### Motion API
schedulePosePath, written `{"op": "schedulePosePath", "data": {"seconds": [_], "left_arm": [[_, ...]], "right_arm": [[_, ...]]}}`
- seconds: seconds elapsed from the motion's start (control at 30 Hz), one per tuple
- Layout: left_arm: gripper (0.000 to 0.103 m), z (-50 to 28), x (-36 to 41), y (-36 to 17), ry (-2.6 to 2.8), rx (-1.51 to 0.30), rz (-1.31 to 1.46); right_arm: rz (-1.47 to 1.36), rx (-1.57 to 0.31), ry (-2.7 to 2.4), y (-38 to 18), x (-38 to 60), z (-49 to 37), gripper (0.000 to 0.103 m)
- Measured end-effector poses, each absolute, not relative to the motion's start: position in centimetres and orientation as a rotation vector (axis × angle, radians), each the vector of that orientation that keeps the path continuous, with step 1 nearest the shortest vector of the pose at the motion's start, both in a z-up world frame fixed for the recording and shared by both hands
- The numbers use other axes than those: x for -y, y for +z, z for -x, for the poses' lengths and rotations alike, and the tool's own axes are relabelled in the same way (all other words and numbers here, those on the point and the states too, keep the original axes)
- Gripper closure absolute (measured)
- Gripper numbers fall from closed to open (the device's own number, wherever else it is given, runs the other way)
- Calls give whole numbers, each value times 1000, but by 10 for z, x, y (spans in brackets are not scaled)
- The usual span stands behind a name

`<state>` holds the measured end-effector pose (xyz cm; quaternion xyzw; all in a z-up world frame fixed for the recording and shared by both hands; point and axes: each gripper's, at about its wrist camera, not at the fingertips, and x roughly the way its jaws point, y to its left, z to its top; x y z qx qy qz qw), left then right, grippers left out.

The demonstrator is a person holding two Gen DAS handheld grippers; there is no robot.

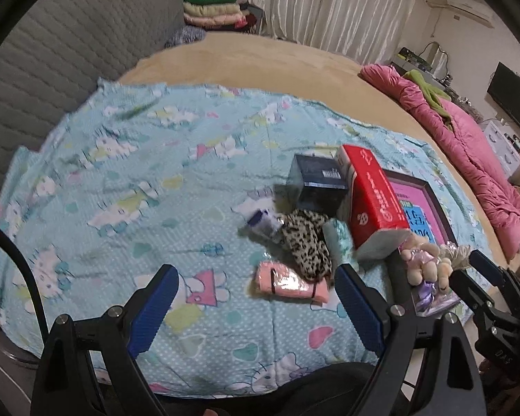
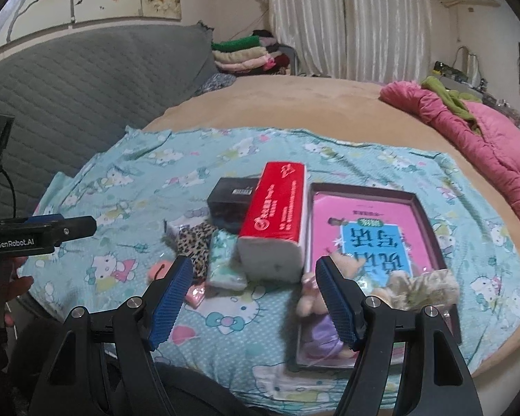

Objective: Organize soft objects
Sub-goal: 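Withdraw both open tools from the tray back toward the pile, then grasp the pink bagged towel with left tool while right grasps green wet-wipes pack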

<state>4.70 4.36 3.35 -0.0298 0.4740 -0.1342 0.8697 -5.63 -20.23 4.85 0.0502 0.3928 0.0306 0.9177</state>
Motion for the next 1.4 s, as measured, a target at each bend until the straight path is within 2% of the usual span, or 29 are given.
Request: {"op": "schedulePosePath", "data": {"seconds": [0.5, 1.03, 1.4], "left_arm": [[11, -59, -36, -36, -347, -1159, 129], [12, -89, -35, -73, -372, -1215, 224], [32, -101, -27, -89, -427, -1238, 263]], "right_arm": [[-74, -889, 96, 14, 189, 42, 28], [-82, -968, 122, -23, 177, 15, 28], [-65, -1014, 121, -45, 165, -3, 28]]}}
